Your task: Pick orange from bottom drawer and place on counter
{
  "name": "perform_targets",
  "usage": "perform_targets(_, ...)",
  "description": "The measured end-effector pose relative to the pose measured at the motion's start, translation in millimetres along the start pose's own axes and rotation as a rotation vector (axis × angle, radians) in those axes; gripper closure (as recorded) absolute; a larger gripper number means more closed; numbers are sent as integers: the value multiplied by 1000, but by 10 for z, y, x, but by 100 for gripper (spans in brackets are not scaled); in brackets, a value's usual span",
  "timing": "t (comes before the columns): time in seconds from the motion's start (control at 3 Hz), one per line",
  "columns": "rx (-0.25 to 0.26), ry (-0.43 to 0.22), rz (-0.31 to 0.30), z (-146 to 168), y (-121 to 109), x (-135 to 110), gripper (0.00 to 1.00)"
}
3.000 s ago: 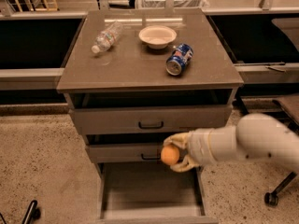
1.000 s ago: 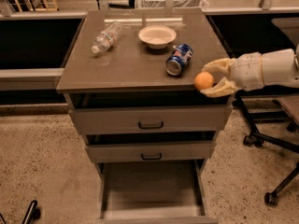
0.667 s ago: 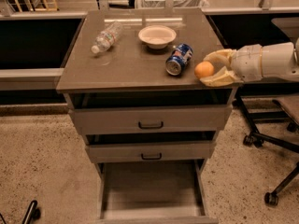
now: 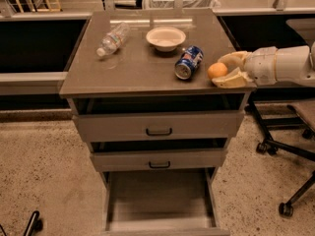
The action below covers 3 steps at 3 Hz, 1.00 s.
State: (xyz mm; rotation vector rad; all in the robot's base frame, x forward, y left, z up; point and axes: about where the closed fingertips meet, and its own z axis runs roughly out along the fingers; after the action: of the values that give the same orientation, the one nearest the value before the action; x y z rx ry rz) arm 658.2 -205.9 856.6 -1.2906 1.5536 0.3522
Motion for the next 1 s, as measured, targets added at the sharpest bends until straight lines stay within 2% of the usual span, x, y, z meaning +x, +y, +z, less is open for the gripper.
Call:
perform_targets(0.67,-1,0,-3,4,3,-2,16)
perform_targets(1.0,-2,-1,-3,5,4,-2,0)
